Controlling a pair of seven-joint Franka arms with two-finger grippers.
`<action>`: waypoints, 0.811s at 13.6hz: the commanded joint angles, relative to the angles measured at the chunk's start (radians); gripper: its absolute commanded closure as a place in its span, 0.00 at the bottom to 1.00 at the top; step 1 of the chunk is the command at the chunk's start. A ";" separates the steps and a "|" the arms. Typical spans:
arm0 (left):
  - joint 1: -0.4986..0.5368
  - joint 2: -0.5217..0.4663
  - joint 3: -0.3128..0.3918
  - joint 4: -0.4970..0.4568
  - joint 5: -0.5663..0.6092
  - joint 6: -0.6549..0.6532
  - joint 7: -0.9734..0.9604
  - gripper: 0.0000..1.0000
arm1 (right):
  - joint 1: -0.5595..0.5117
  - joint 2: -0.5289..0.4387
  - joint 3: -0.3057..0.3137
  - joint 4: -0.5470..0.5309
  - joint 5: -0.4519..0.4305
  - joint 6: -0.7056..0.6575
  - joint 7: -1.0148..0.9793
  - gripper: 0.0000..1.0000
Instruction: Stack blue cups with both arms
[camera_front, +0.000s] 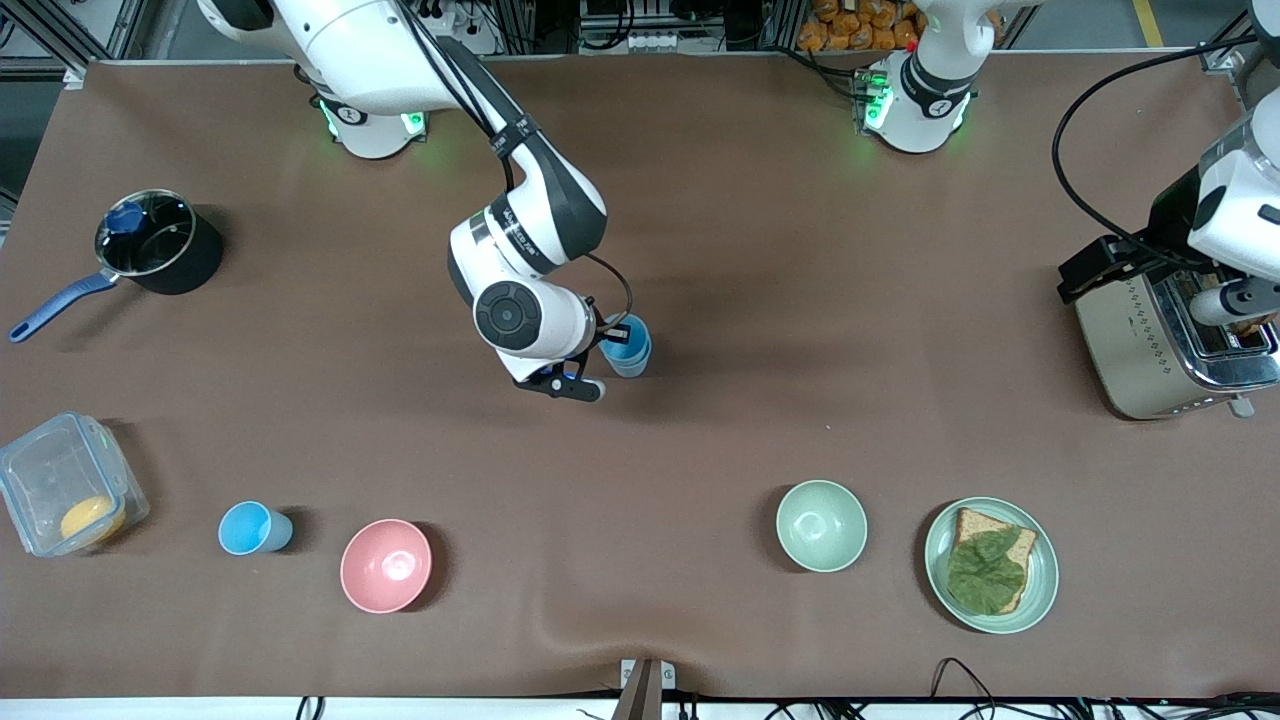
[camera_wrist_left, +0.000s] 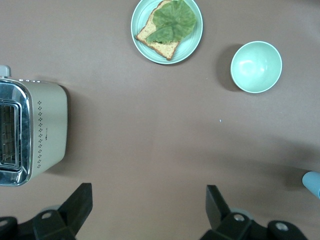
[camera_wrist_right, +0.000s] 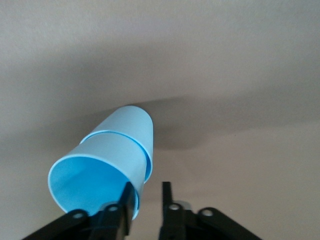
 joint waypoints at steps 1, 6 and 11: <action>0.027 -0.021 -0.008 -0.001 -0.006 -0.026 0.062 0.00 | -0.060 -0.030 -0.006 0.018 0.012 -0.030 -0.029 0.00; -0.044 -0.063 0.093 -0.007 -0.006 -0.081 0.163 0.00 | -0.253 -0.183 -0.010 0.018 -0.085 -0.255 -0.303 0.00; -0.076 -0.061 0.140 -0.009 -0.004 -0.098 0.203 0.00 | -0.485 -0.337 -0.009 -0.005 -0.229 -0.416 -0.597 0.00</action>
